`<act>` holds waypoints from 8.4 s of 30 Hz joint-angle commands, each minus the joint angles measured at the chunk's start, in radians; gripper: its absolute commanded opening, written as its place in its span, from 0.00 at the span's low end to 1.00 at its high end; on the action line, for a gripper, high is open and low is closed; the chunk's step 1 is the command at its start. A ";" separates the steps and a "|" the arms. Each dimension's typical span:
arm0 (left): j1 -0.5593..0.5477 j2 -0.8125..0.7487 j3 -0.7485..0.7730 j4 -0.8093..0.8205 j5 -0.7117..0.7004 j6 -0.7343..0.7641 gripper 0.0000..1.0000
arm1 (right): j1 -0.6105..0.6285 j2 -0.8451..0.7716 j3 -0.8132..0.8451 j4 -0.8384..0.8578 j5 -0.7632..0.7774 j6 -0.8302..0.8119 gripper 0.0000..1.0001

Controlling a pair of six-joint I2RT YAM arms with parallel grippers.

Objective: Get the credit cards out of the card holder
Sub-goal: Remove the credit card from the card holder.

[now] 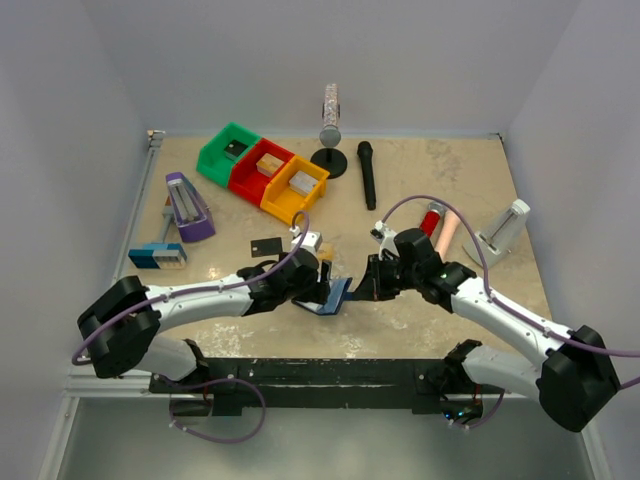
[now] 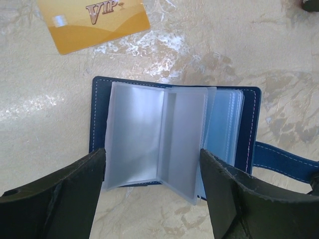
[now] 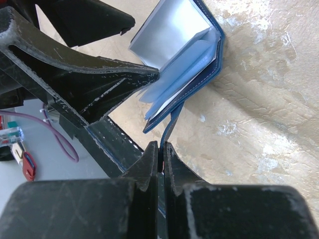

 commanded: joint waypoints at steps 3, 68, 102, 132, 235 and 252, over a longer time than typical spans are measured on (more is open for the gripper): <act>-0.003 -0.053 0.025 -0.028 -0.063 -0.018 0.81 | -0.002 -0.018 0.003 0.001 0.013 -0.021 0.00; 0.012 -0.099 -0.044 0.234 0.176 -0.004 0.77 | -0.007 -0.132 0.055 -0.113 0.146 0.009 0.36; 0.046 0.028 -0.213 0.230 0.063 -0.079 0.62 | -0.054 0.387 -0.087 0.349 -0.036 0.216 0.00; 0.036 0.012 -0.340 0.374 0.150 -0.119 0.36 | -0.192 0.427 -0.040 0.232 0.019 0.168 0.00; 0.047 -0.033 -0.323 0.269 0.000 -0.157 0.03 | 0.082 0.611 0.198 0.298 -0.054 0.144 0.40; 0.049 -0.254 -0.319 0.159 -0.097 -0.139 0.04 | 0.082 0.574 0.192 0.201 0.033 0.131 0.40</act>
